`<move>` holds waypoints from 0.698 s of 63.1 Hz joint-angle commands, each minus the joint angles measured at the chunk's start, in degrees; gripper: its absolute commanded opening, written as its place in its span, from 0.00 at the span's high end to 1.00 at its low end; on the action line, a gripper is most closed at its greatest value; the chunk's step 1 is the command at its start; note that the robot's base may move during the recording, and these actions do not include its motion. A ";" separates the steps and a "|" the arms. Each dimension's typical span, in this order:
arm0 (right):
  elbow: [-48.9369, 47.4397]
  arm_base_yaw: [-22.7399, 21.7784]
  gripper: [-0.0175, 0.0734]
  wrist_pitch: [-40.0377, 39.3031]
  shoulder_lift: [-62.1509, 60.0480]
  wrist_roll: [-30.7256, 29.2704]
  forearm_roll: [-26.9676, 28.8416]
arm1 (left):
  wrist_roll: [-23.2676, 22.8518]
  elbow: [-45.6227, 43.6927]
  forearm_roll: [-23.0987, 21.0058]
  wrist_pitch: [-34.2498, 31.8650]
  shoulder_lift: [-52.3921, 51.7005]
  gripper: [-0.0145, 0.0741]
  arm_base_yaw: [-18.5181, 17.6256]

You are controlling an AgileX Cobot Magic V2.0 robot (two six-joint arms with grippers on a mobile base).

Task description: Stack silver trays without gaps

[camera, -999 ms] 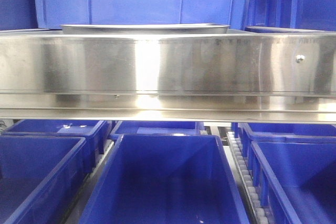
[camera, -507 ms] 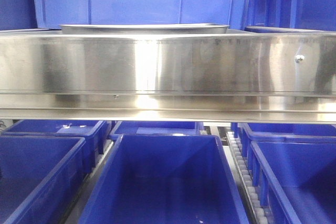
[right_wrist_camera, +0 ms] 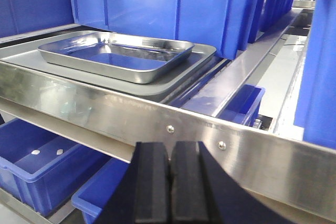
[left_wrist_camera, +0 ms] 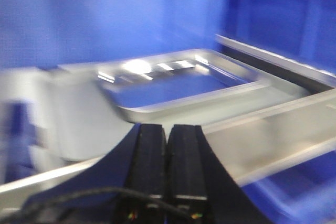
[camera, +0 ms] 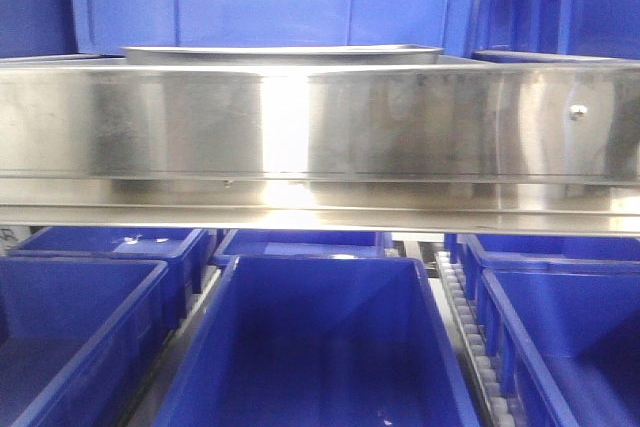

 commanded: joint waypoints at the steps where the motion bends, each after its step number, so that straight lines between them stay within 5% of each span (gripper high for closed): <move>1: -1.61 -0.10 0.75 -5.43 0.63 -0.60 -1.02 | 2.41 0.00 -1.28 -4.40 -3.29 0.88 4.94; 19: -1.61 -0.10 0.75 -5.43 0.63 -0.60 -1.02 | 2.50 14.04 -1.28 -6.87 -19.88 0.88 19.97; 33: -1.61 -0.10 0.75 -5.43 0.63 -0.60 -1.02 | 2.50 26.21 -2.49 -14.38 -29.61 0.88 24.19; 44: -1.61 -0.10 0.75 -5.35 0.63 -0.60 -1.02 | 2.50 25.99 -2.65 -12.69 -29.58 0.88 24.54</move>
